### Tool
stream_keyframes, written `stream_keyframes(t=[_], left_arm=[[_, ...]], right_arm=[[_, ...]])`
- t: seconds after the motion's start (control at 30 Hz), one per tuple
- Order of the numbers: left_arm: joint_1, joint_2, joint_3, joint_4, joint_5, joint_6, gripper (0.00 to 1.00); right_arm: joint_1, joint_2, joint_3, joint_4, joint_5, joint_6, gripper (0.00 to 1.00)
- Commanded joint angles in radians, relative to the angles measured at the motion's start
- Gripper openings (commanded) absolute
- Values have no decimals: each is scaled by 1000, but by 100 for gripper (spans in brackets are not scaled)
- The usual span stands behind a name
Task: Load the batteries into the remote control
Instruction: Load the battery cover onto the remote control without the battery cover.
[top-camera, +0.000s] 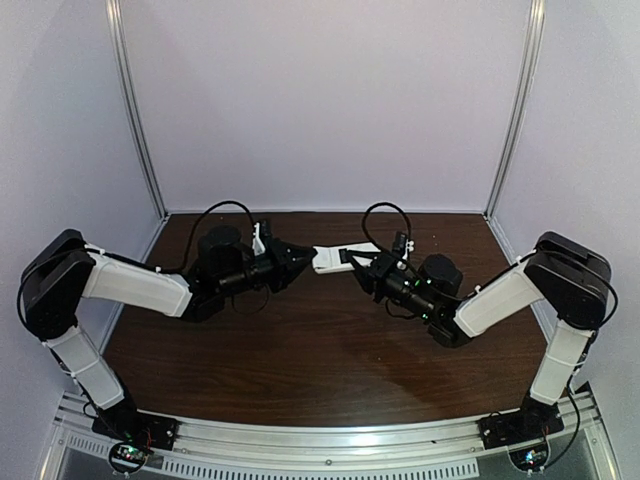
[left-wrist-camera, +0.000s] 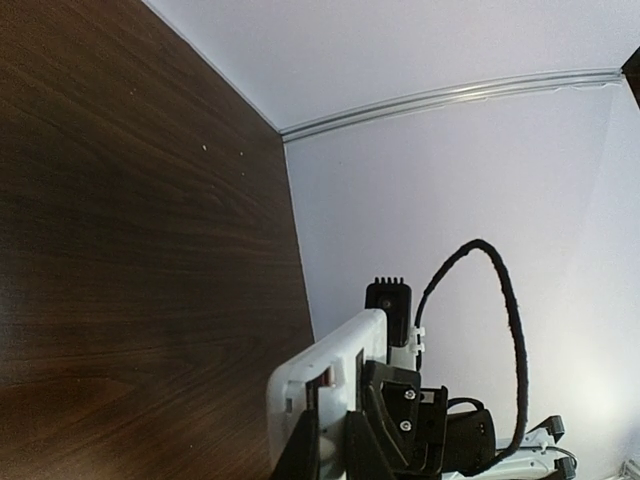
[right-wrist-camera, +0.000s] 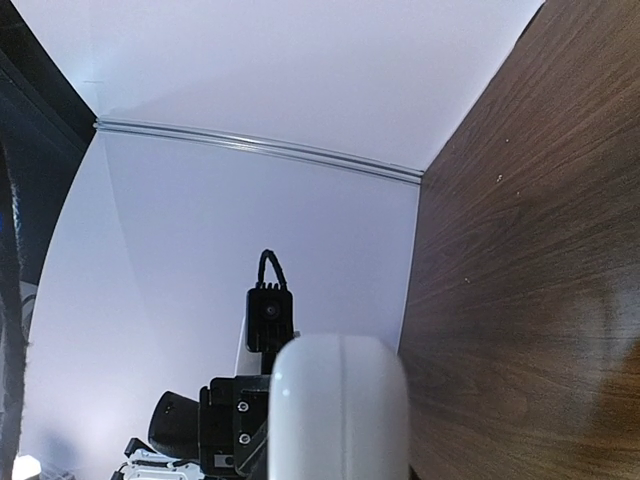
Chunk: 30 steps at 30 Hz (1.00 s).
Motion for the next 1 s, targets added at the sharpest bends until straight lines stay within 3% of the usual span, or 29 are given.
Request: stream_keyframes(t=[0.0,0.27,0.43,0.7,0.97], left_arm=[[-22,47,-6,-5,19,16,0],[-26,76,-1,-16,50,-2,0],[-24,69,-15,-48,40,-7,10],[-20,5,29,-248,-27,74,17],[-22,-15,60,-334,-50,120,20]], right_arm=[[23,-42,21,453,54,11,0],[29,-44,40,452,51,2,0],[27,-55,37,452,47,-2,0],[24,-66,24,452,40,6,0],[23,-67,22,452,38,13,0]])
